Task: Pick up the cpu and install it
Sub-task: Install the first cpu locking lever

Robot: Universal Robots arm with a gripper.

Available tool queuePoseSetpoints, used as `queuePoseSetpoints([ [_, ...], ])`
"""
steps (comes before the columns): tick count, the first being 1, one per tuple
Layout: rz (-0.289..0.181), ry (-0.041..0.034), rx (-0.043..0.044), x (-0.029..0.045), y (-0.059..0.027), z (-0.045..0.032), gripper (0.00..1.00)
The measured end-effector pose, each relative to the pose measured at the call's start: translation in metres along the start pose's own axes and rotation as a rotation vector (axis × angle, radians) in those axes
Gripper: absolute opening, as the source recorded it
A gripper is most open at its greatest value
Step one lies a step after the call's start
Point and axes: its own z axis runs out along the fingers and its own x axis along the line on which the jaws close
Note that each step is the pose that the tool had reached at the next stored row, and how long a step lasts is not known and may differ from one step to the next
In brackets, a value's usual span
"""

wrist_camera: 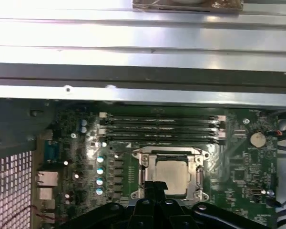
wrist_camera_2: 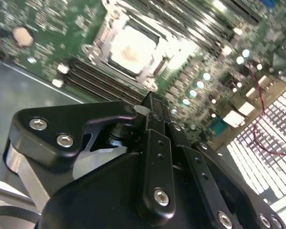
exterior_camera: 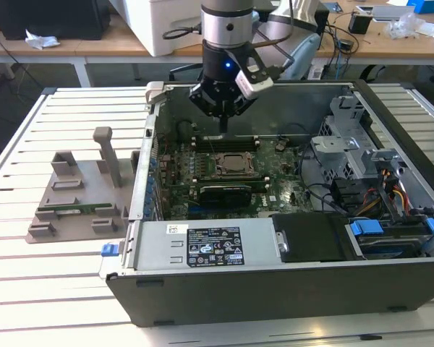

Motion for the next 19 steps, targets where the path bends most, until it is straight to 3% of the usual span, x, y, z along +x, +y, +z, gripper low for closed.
queuePoseSetpoints([
  [8,0.0,0.0,0.0,0.0382,0.0194,0.0106,0.11],
  [14,0.0,0.0001,0.0001,0.0372,0.0233,0.0216,0.11],
  [19,0.0,0.0002,0.0,0.0257,0.0257,0.0223,0.11],
])
